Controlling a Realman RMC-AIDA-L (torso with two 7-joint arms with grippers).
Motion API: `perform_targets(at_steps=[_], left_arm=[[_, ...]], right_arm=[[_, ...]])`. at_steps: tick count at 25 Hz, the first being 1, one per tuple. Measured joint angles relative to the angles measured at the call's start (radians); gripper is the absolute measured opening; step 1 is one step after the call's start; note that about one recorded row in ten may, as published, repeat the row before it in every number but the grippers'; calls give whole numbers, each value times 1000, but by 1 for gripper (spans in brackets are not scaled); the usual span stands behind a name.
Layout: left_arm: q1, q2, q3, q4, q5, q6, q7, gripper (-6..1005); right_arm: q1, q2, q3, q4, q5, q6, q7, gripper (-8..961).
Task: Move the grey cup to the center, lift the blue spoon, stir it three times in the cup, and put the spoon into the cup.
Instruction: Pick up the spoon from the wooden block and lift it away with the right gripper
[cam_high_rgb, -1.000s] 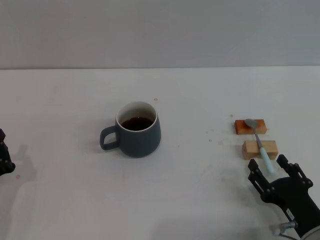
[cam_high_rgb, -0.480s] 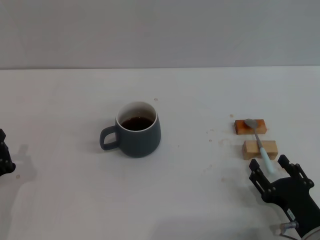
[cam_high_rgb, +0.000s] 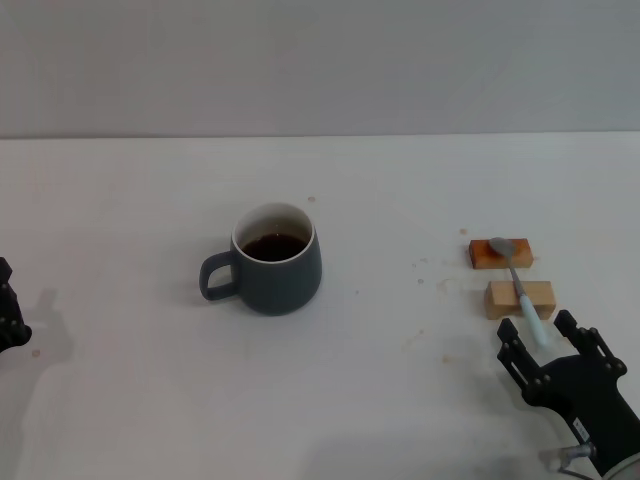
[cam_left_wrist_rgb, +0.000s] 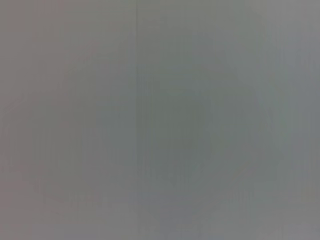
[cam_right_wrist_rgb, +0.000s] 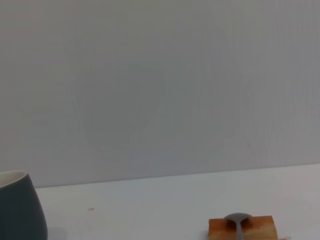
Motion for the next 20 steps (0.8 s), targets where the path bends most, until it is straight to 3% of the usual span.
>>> perform_targets(at_steps=[13,20], left_arm=[[0,0,0,1,0,0,0,-2],[0,0,0,1,0,0,0,-2]], right_arm=[[5,-3,-5,0,-4,16,29,511],[4,-3,-5,0,-3,16,29,494]])
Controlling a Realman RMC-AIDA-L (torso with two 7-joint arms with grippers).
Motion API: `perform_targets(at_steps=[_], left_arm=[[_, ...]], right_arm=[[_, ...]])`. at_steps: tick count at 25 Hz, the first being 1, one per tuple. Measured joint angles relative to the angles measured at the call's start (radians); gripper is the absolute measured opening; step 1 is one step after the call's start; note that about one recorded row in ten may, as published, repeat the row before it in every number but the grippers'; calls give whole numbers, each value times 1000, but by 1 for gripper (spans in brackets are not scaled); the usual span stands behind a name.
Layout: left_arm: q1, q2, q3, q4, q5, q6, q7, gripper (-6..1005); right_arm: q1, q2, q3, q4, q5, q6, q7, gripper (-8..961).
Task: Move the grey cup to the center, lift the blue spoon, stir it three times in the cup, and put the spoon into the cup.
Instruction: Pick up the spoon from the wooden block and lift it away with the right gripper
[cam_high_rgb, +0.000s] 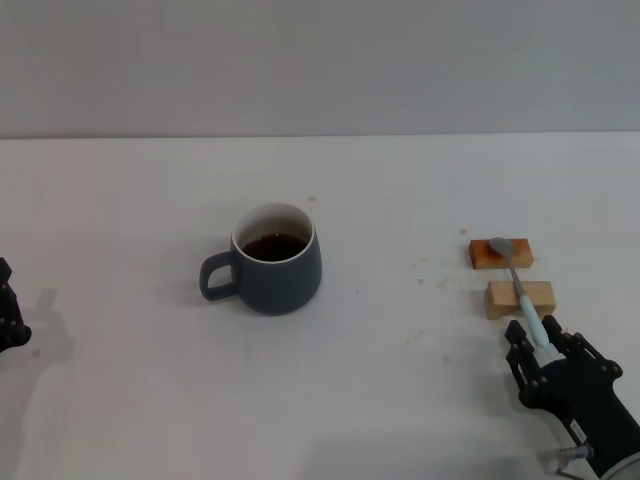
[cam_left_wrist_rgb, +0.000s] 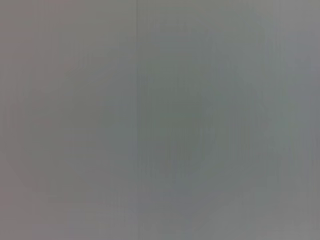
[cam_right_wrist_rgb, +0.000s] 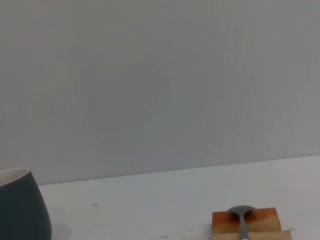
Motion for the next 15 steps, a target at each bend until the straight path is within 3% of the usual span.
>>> perform_targets(at_steps=[7,15], left_arm=[[0,0,0,1,0,-1,0,-2],[0,0,0,2,0,-5,0,-2]], right_arm=[[1,-1,0,1,1,0,0,382],[0,-1,0,2,2,1,0,383]])
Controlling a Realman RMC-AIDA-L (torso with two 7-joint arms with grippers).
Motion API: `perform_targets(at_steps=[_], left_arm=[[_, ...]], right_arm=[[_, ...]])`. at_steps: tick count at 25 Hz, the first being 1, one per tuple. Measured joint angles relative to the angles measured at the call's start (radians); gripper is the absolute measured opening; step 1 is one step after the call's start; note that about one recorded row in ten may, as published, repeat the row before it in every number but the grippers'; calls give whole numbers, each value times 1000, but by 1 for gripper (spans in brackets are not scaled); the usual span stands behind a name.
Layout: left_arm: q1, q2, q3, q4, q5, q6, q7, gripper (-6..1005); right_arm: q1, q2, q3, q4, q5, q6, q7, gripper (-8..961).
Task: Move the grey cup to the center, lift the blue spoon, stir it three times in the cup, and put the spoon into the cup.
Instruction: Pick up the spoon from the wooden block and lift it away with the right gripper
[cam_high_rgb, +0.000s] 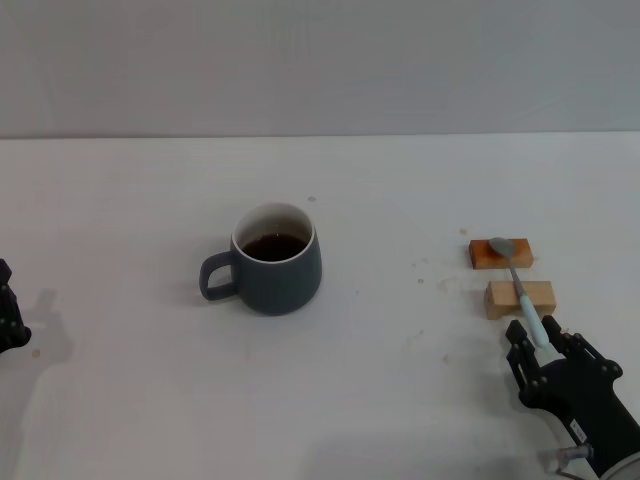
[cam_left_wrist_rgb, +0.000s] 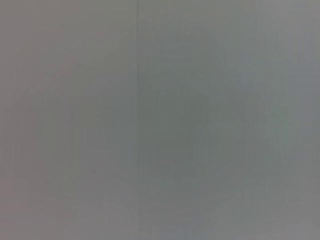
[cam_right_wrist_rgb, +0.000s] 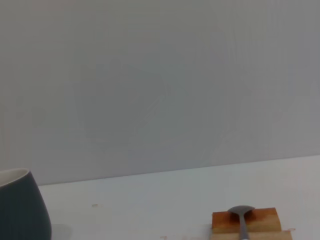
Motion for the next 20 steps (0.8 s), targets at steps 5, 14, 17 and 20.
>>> perform_targets(at_steps=[5,14,17,20], left_arm=[[0,0,0,0,0,-1,0,-2],[0,1,0,2,0,-5,0,-2],[0,2,0,3,0,-6,0,-2],[0,2,0,4,0,-6,0,-2]], right_arm=[[-8,1,6,3,0,-2,0,356],[-8,3,8,4,12,-4,-4,235],[-11,3,10,9,12,-7,-8,156],[-15,2,8,21,12,-15,-11,156]])
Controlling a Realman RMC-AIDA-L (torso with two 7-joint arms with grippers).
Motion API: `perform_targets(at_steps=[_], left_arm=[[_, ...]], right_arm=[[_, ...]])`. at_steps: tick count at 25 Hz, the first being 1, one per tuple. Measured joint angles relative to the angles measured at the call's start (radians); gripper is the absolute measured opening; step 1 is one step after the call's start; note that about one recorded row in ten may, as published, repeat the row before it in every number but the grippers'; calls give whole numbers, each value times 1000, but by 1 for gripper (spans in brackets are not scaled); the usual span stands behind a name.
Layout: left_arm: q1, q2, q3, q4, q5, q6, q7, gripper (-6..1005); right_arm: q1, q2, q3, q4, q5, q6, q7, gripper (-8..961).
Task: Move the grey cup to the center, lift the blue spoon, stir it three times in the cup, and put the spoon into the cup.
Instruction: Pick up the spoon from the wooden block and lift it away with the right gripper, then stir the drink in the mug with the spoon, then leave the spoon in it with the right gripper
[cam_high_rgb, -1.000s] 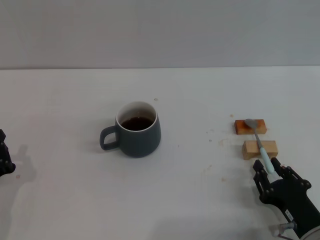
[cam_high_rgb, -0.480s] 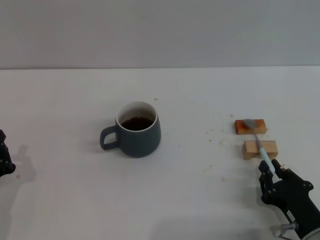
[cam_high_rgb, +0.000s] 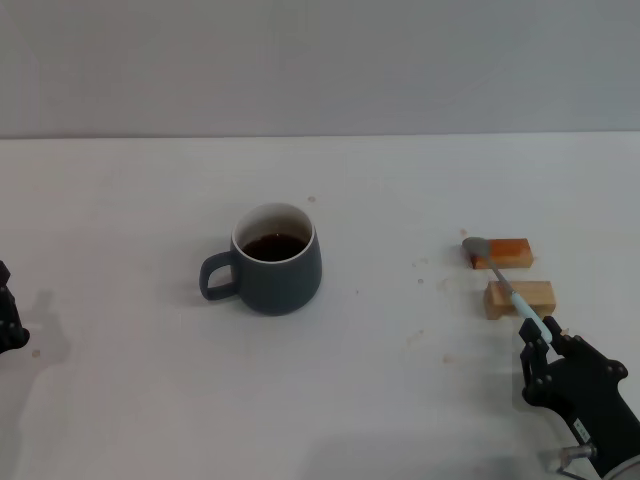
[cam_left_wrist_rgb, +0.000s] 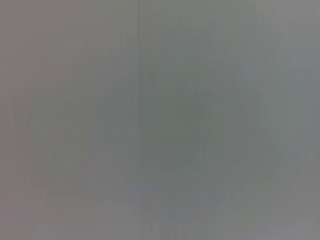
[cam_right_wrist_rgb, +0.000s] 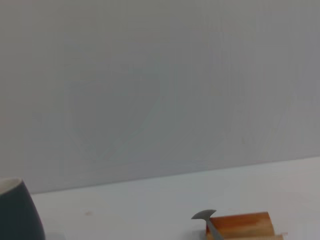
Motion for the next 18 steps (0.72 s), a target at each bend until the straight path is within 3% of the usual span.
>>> perform_targets(at_steps=[6,11,16,17,18], left_arm=[[0,0,0,1,0,0,0,-2],[0,0,0,6,0,0,0,-2],[0,0,0,11,0,0,0,-2],[0,0,0,12,0,0,0,-2],[0,0,0,12,0,0,0,-2]], right_arm=[[-15,-11,-4,46,-4,-49,-3,156],[-8,-39,5,142,-18,-47,-74,156],[16,-85,54,296,-22,36,-200,156],[27,-109,72,372,-23,69,-263,156],[27,-109,72,372,-23,69,-263,156]])
